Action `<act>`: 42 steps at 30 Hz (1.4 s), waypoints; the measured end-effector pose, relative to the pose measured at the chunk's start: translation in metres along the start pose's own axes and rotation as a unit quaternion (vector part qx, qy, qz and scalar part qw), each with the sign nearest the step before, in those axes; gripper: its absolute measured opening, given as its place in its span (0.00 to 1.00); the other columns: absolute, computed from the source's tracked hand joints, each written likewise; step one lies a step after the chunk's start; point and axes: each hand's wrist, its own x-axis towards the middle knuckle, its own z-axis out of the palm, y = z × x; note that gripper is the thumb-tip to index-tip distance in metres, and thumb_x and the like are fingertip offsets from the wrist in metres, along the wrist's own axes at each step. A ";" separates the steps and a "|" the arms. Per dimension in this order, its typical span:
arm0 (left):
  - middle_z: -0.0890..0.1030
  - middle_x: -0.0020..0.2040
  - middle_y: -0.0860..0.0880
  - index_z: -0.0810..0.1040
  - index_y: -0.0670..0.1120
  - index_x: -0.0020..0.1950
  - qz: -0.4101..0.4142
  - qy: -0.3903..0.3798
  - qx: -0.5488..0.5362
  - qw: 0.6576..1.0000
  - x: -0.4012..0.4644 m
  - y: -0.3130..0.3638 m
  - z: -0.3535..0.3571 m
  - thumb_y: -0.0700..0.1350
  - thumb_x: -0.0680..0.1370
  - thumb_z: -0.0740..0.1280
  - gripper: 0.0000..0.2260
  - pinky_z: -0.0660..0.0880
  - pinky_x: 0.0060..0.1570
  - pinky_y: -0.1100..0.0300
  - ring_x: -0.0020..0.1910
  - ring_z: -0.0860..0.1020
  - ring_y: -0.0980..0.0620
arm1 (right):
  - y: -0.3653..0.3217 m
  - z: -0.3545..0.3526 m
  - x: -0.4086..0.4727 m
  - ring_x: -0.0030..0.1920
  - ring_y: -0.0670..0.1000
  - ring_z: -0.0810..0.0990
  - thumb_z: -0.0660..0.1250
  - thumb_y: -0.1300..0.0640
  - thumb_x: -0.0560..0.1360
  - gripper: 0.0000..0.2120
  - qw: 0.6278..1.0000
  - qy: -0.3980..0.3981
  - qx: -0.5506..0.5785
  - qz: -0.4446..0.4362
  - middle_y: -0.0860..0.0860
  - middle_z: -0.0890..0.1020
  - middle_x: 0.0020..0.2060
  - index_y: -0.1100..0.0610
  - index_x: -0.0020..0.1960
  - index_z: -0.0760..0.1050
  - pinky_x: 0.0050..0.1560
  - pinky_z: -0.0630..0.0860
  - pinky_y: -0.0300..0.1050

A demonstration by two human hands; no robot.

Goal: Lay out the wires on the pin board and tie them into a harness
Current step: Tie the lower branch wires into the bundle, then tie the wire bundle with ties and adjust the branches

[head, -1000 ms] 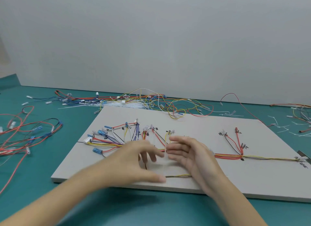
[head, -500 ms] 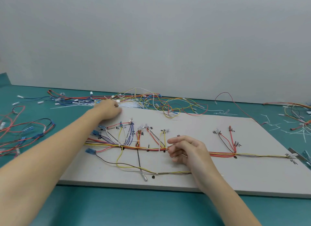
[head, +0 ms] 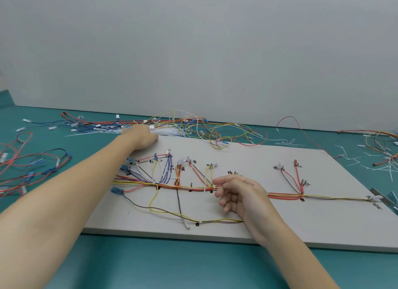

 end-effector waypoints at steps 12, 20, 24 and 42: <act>0.85 0.48 0.41 0.85 0.38 0.50 0.054 0.265 -0.235 0.934 -0.003 -0.008 0.001 0.35 0.76 0.67 0.08 0.76 0.53 0.53 0.49 0.81 0.43 | 0.001 0.000 0.000 0.29 0.51 0.73 0.58 0.69 0.74 0.15 1.000 -0.012 -0.012 -0.002 0.56 0.80 0.33 0.60 0.41 0.83 0.29 0.70 0.41; 0.85 0.44 0.42 0.84 0.40 0.47 0.087 0.320 -0.300 0.894 -0.008 0.004 -0.007 0.37 0.78 0.67 0.06 0.77 0.48 0.57 0.42 0.81 0.47 | 0.002 0.001 0.000 0.29 0.51 0.73 0.58 0.70 0.74 0.15 1.000 -0.008 -0.014 -0.003 0.56 0.80 0.32 0.61 0.42 0.82 0.29 0.69 0.41; 0.84 0.43 0.46 0.77 0.45 0.47 0.126 0.326 -0.390 0.852 -0.032 0.033 -0.022 0.35 0.75 0.69 0.06 0.79 0.47 0.62 0.40 0.81 0.55 | 0.000 0.000 0.000 0.28 0.50 0.74 0.58 0.69 0.75 0.12 0.999 0.023 -0.005 -0.031 0.56 0.80 0.32 0.62 0.47 0.81 0.28 0.71 0.39; 0.85 0.39 0.38 0.81 0.36 0.46 0.205 -0.031 -0.655 0.726 -0.163 0.121 -0.035 0.34 0.74 0.71 0.02 0.80 0.40 0.61 0.36 0.84 0.46 | -0.037 0.007 0.010 0.31 0.50 0.81 0.70 0.65 0.74 0.06 0.973 0.030 -0.092 -0.209 0.57 0.84 0.35 0.64 0.51 0.82 0.36 0.78 0.38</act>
